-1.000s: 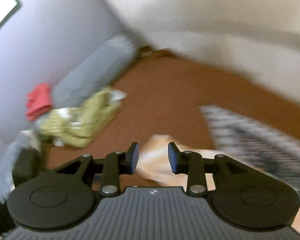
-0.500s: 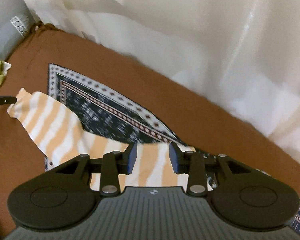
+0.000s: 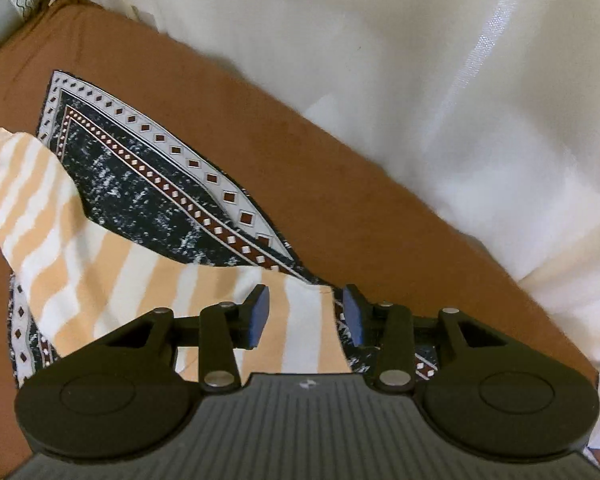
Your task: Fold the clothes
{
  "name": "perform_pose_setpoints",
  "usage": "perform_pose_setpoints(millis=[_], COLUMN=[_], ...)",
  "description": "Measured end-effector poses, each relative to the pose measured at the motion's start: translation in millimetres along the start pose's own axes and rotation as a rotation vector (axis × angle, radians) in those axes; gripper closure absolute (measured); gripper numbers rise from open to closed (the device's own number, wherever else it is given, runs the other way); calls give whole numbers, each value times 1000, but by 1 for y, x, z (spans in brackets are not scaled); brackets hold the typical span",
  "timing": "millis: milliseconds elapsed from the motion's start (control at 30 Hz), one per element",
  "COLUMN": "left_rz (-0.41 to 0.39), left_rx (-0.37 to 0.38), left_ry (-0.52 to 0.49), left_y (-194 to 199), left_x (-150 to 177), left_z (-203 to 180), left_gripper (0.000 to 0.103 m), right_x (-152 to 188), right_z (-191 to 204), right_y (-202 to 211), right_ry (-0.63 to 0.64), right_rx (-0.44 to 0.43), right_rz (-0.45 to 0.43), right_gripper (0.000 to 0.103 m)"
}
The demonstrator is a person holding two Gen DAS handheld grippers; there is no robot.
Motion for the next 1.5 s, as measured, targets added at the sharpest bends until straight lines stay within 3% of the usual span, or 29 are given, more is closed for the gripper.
perform_pose_setpoints(millis=[133, 300, 333, 400, 533, 733, 767, 833, 900, 1000, 1067, 1133, 1167, 1367, 1500], left_rz=[-38, 3, 0, -16, -23, 33, 34, 17, -13, -50, -64, -59, -50, 46, 147], left_rx=[-29, -41, -43, -42, -58, -106, -122, -150, -154, -127, -81, -22, 10, 174, 229], left_ry=[31, 35, 34, 39, 28, 24, 21, 29, 45, 33, 4, -26, -43, -134, -191], left_y=[30, 41, 42, 45, 44, 28, 30, 39, 55, 81, 94, 101, 102, 99, 95], left_x=[8, 24, 24, 20, 15, 26, 26, 24, 21, 17, 20, 26, 31, 95, 157], left_z=[0, 3, 2, 2, 5, 13, 14, 17, 19, 8, -14, -40, -55, -153, -216], left_gripper=[102, 102, 102, 102, 102, 98, 73, 63, 55, 53, 49, 47, 47, 44, 43], right_x=[2, 5, 5, 4, -2, -2, -1, 0, 0, 9, 25, 48, 61, 158, 223], right_z=[-6, -7, -6, -4, -9, -14, -14, -18, -26, -45, -54, -58, -60, -62, -65], right_y=[-5, -16, -18, -18, -13, -24, -26, -20, 3, 67, 118, 173, 200, 302, 364], right_ry=[-34, -89, -100, -120, -157, -243, -259, -279, -303, -410, -470, -506, -522, -588, -618], right_rx=[-16, -55, -70, -103, -81, -1, 12, 35, 54, 27, 13, 17, 21, 32, 41], right_rz=[19, 54, 61, 61, -4, -48, -57, -71, -128, -242, -331, -427, -470, -580, -641], right_gripper=[58, 59, 66, 93, 93, 92, 91, 76, 68, 68, 65, 52, 51, 51, 51])
Point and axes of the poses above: each gripper's, at about its wrist camera, not at the fingertips, and y roughly against the way its jaws point, z to its left, x to its underside, the point moved 10 cm from there along -y, roughly the way its jaws point, and after that the axes turned 15 degrees about x, right-handed, at the moved point
